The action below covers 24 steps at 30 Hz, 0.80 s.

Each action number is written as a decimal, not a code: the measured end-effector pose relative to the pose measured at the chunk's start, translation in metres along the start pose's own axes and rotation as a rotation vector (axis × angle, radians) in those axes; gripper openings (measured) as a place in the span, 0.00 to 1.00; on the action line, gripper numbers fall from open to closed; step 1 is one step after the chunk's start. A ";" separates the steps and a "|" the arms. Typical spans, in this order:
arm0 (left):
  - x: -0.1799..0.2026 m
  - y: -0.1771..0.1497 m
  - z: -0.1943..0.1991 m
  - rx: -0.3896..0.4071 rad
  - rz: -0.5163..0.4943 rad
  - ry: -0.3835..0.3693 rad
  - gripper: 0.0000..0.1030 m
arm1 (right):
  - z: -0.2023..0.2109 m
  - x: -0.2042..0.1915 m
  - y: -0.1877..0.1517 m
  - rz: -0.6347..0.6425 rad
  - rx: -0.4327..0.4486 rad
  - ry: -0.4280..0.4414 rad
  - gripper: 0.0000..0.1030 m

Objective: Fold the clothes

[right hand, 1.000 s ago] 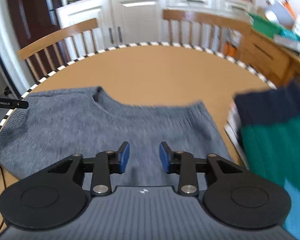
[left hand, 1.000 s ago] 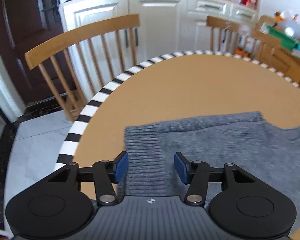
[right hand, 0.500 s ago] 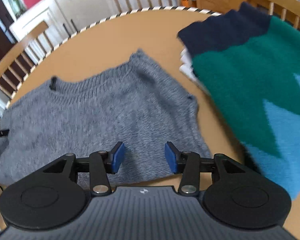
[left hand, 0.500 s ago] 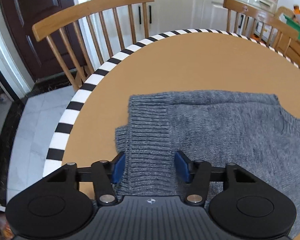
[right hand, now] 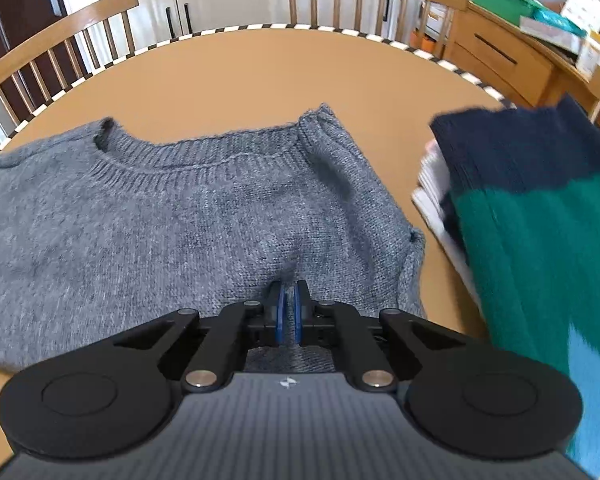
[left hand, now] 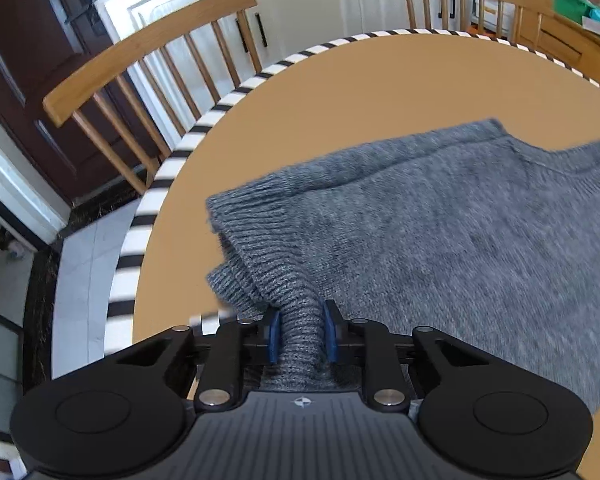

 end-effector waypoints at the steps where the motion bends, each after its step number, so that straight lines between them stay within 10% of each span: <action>1: -0.001 -0.006 0.002 -0.007 0.013 -0.011 0.22 | -0.003 -0.001 0.006 0.014 0.007 -0.004 0.05; 11: 0.027 -0.065 0.033 -0.054 0.069 -0.076 0.22 | 0.003 0.019 0.038 -0.132 0.102 0.042 0.12; 15: 0.033 -0.071 0.037 -0.052 0.077 -0.067 0.22 | 0.041 0.018 -0.001 -0.304 0.094 0.171 0.51; 19: 0.036 -0.077 0.039 -0.055 0.084 -0.075 0.23 | 0.044 0.001 -0.035 -0.426 0.017 0.303 0.49; 24: 0.042 -0.085 0.044 -0.063 0.084 -0.086 0.23 | 0.017 -0.015 -0.050 -0.511 -0.099 0.389 0.09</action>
Point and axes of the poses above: each gripper's, at about its wrist camera, not at the fingertips, and z roughly against the way its jaws point, x to its right, y to its top, the point moved 8 cm from there along -z, roughly the way its jaws point, and after that the axes turned 10 degrees about -x, right-handed, at the moved point
